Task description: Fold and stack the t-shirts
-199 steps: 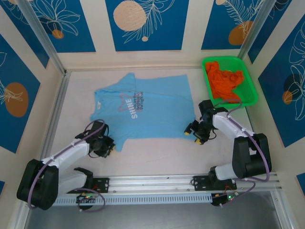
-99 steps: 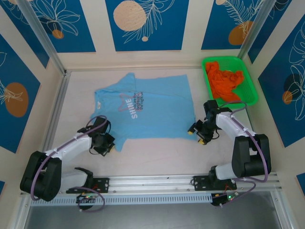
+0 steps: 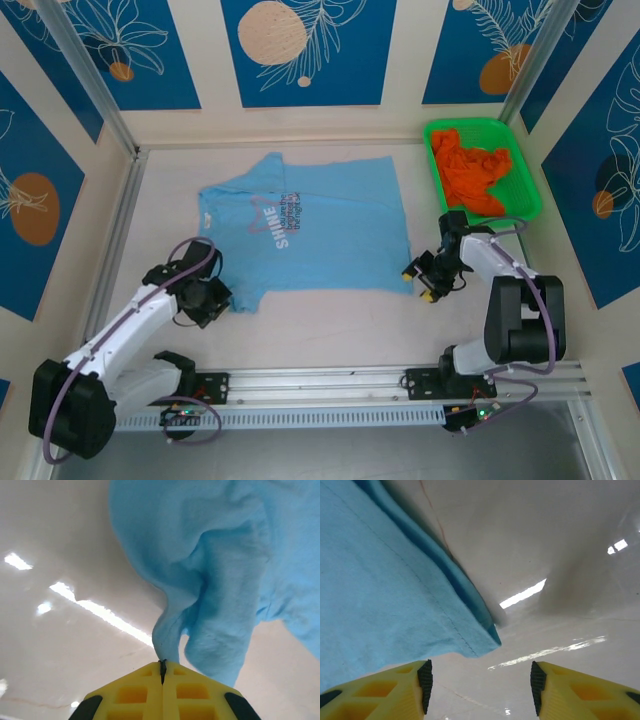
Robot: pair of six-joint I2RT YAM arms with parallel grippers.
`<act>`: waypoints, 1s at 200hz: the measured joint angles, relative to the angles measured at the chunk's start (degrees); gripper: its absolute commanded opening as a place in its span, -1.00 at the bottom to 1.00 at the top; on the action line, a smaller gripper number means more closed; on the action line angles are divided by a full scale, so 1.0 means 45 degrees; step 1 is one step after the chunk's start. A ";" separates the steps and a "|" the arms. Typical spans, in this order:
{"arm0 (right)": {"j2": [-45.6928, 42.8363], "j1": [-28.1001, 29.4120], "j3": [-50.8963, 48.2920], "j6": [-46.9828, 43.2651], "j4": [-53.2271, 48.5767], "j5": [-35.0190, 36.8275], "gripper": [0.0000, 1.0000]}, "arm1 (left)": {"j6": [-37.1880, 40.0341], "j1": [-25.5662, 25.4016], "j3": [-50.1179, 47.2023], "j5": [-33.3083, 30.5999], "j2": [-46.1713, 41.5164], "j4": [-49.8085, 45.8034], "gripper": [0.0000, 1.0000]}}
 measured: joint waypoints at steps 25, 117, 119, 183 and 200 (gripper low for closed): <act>0.0457 0.0000 -0.0107 0.0005 0.0228 -0.0112 0.01 | 0.0087 0.0000 0.0000 -0.0015 -0.0743 -0.1355 -1.00; 0.1127 0.0024 -0.0568 0.0034 0.0743 -0.0102 -0.47 | 0.0379 0.0000 0.0117 -0.0272 -0.1831 -0.3993 -1.00; 0.1132 0.0024 -0.0568 -0.0010 0.0743 -0.0102 -0.47 | 0.0379 0.0000 0.0126 -0.0301 -0.1831 -0.4022 -1.00; 0.1316 0.0000 -0.0316 -0.0185 0.0369 0.0189 -1.00 | 0.0763 0.0000 0.0228 -0.0918 -0.1273 -0.4201 -1.00; 0.1307 0.0000 -0.0296 -0.0248 0.0350 0.0262 -1.00 | 0.0884 0.0000 0.0228 -0.1044 -0.1214 -0.4240 -1.00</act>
